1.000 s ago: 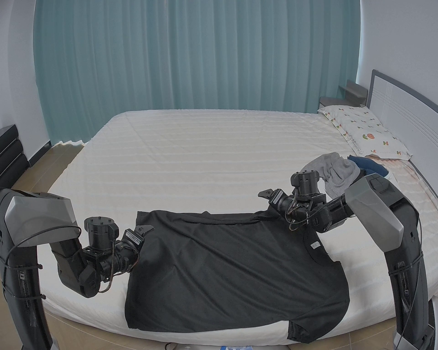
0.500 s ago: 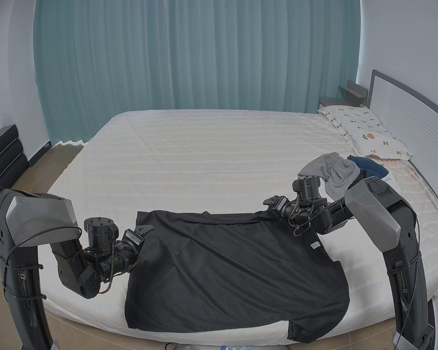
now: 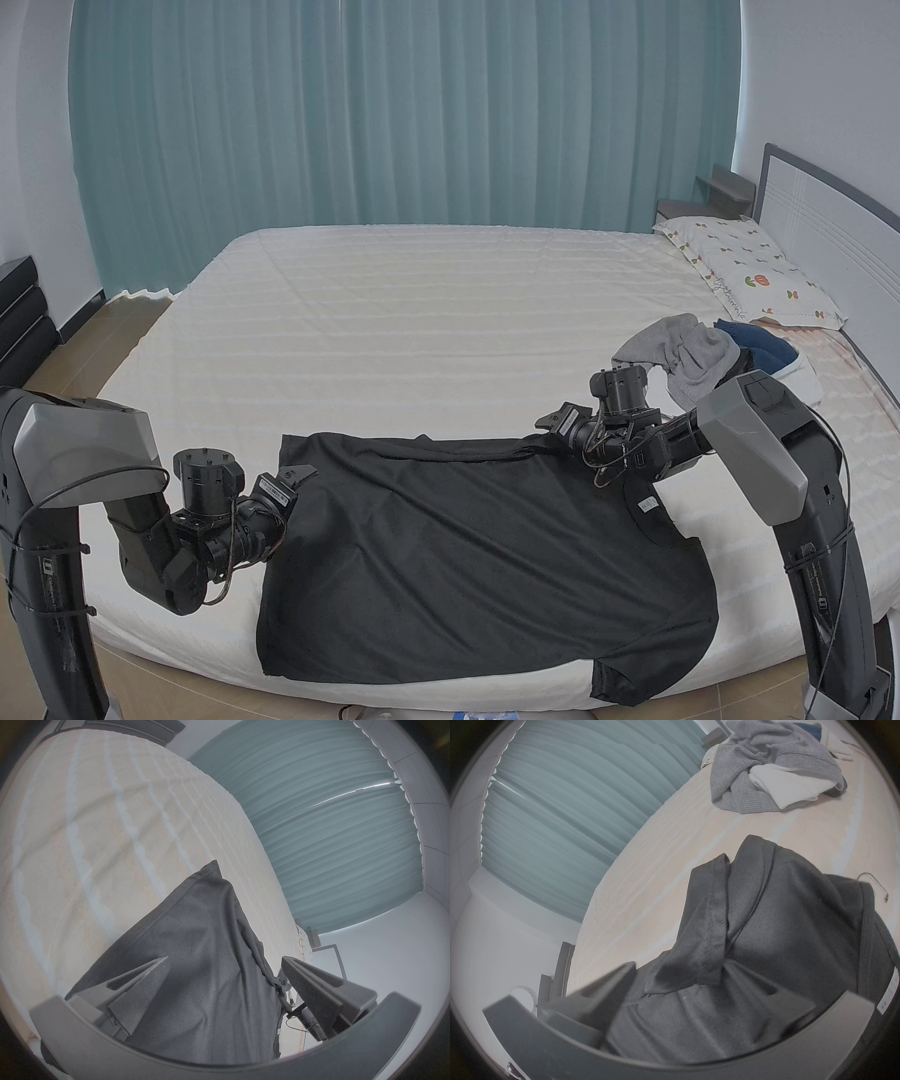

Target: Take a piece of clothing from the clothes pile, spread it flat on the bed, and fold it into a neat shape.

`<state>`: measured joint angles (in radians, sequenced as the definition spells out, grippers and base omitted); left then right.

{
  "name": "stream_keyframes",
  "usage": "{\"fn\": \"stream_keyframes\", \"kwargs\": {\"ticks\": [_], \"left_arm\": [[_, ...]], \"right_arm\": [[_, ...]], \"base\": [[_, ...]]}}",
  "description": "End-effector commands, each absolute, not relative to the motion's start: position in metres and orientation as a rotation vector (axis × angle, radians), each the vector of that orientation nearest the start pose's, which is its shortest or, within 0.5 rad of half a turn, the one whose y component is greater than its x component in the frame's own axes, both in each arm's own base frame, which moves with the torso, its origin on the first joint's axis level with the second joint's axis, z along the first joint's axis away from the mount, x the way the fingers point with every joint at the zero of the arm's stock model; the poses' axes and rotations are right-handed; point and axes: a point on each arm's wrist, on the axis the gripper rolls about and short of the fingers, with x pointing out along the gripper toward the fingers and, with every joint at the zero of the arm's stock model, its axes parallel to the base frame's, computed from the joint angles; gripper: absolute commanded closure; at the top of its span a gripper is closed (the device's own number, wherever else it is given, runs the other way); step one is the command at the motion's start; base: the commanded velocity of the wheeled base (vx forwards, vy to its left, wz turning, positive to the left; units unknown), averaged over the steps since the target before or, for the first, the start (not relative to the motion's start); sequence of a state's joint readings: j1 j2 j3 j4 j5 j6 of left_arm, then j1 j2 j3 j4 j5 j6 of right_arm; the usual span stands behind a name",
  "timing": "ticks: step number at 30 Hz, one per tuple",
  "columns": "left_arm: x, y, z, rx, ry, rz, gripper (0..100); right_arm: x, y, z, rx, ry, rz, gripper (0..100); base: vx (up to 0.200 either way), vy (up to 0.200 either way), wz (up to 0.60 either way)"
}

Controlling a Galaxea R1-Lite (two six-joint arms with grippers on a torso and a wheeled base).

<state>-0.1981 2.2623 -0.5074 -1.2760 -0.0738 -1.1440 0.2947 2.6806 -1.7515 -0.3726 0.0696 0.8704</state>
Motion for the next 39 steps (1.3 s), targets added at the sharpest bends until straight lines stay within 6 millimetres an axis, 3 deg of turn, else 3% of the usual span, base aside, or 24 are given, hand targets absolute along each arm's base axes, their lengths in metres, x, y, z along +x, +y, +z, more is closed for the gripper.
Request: {"fn": "stream_keyframes", "kwargs": {"ticks": [1,7,12,13,18,21,24,25,32,39], "left_arm": [[0.318,-0.065,-0.002,-1.084,0.577,0.038,0],[0.318,-0.065,-0.002,-1.084,0.577,0.038,0],[0.318,-0.065,-0.003,-1.084,0.577,0.041,0],[0.318,-0.065,-0.003,-1.084,0.577,0.041,0],[0.318,-0.065,-0.003,-1.084,0.577,0.041,0],[0.318,-0.066,-0.003,-1.083,0.578,0.039,0],[0.318,-0.065,-0.003,-1.084,0.577,0.041,0],[0.318,-0.065,-0.003,-1.084,0.577,0.041,0],[0.318,-0.065,-0.003,-1.084,0.577,0.041,0],[0.318,-0.066,-0.003,-1.083,0.578,0.039,0]], "right_arm": [[0.505,0.149,-0.025,0.771,0.658,0.057,100],[0.512,0.150,-0.014,0.776,0.591,0.046,100],[0.530,0.159,0.014,0.800,0.432,0.093,100],[0.530,0.161,0.007,0.791,0.411,0.084,100],[0.533,0.168,0.008,0.777,0.308,0.153,100],[0.532,0.171,-0.011,0.698,0.310,0.182,100],[0.533,0.172,-0.015,0.677,0.300,0.190,100],[0.532,0.172,-0.015,0.669,0.293,0.197,0],[0.533,0.171,-0.012,0.664,0.297,0.196,0],[0.523,0.141,0.025,0.669,0.300,0.177,0]], "base": [[0.000,0.000,0.00],[0.000,0.000,0.00],[0.000,0.000,0.00],[0.000,0.000,0.00],[0.000,0.000,0.00],[0.000,0.000,0.00],[0.000,0.000,0.00],[0.000,0.000,0.00],[0.000,0.000,0.00],[0.000,0.000,0.00]]}}
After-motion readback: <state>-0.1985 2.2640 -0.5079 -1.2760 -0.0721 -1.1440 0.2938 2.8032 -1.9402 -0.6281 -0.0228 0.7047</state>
